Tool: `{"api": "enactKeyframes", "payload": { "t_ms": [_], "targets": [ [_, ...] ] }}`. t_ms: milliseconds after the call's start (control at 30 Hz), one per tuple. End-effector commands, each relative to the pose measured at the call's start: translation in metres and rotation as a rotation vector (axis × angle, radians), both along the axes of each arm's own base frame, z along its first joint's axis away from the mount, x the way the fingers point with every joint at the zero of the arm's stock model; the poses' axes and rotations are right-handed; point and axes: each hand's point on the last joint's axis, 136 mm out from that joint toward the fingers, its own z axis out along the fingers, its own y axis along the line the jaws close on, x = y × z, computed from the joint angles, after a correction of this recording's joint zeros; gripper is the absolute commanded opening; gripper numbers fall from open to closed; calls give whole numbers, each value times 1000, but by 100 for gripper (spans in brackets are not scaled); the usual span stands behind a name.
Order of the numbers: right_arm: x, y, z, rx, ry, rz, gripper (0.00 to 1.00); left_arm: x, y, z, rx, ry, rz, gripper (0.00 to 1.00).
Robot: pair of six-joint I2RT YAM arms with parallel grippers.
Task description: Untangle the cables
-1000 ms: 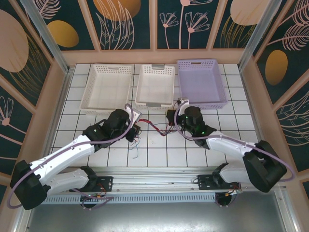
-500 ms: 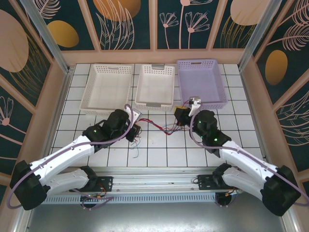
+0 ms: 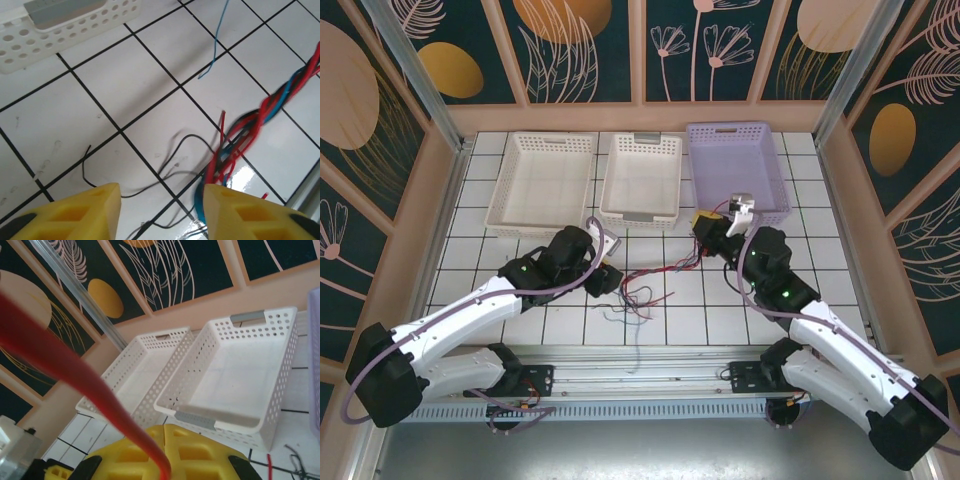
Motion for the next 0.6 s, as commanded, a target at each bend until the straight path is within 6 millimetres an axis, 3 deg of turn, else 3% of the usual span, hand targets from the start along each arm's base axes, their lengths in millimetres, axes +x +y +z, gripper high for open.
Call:
{"api": "enactKeyframes", "payload": {
  "t_ms": [0,133,267,533,567],
  "targets": [
    [1,3,31,23,-52,21,0,-3,-10,18,-72,22,-2,51],
    [6,4,35,8,-51,11,0,-11,-20,30,-203,108,42,54],
    [16,-2,40,9,-47,-27,0,-31,-37,37,-364,138,4,57],
    [47,10,61,10,-12,-37,0,-68,-80,41,-424,139,-155,59],
    [56,3,63,11,-8,-64,0,-72,-85,39,-412,139,-177,59]
  ]
}}
